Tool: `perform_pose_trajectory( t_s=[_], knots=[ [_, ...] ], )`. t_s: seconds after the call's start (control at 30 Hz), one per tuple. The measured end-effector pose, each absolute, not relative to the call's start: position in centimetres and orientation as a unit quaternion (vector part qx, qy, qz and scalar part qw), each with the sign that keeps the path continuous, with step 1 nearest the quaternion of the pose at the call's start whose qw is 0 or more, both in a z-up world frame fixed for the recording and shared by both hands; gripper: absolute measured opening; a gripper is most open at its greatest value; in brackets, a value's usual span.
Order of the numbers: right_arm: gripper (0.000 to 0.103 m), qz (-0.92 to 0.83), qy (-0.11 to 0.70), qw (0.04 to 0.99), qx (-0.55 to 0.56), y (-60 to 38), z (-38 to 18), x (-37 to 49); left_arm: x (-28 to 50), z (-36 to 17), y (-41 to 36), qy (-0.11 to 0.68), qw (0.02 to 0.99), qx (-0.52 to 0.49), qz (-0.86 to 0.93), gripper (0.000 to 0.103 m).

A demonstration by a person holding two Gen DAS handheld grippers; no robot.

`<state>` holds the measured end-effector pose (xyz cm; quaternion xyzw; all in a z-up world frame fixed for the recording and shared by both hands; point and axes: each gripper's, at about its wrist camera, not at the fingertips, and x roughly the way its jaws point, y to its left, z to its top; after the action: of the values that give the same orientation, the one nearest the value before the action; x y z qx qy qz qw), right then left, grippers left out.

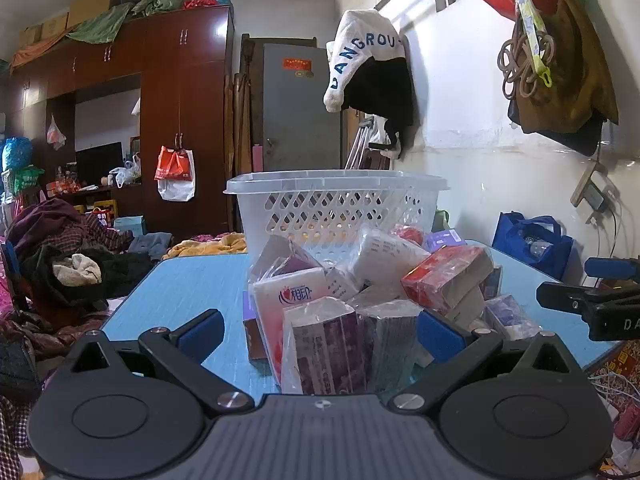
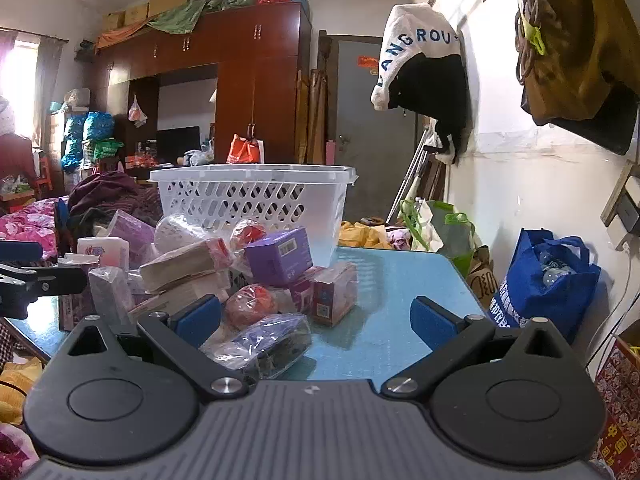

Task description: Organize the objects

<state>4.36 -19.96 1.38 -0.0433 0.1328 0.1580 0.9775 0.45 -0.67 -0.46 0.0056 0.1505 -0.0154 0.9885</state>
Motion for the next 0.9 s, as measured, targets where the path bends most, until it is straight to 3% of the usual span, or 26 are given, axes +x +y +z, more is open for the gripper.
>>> perform_pose_trajectory(
  t_s=[0.3,0.47,0.9],
  knots=[
    [0.103,0.168,0.132,0.976,-0.04,-20.0,1.4,4.3,0.6,-0.8,-0.8,0.156,0.988,0.006,-0.012,0.103],
    [0.103,0.207,0.093,0.974,-0.007,-20.9,1.1,3.8,0.5,-0.9,-0.8,0.158,0.987,0.005,-0.008,0.103],
    [0.103,0.188,0.141,0.972,-0.015,-20.6,0.9,4.6,0.8,-1.4,-0.9,0.18,0.984,0.0,-0.006,0.103]
  ],
)
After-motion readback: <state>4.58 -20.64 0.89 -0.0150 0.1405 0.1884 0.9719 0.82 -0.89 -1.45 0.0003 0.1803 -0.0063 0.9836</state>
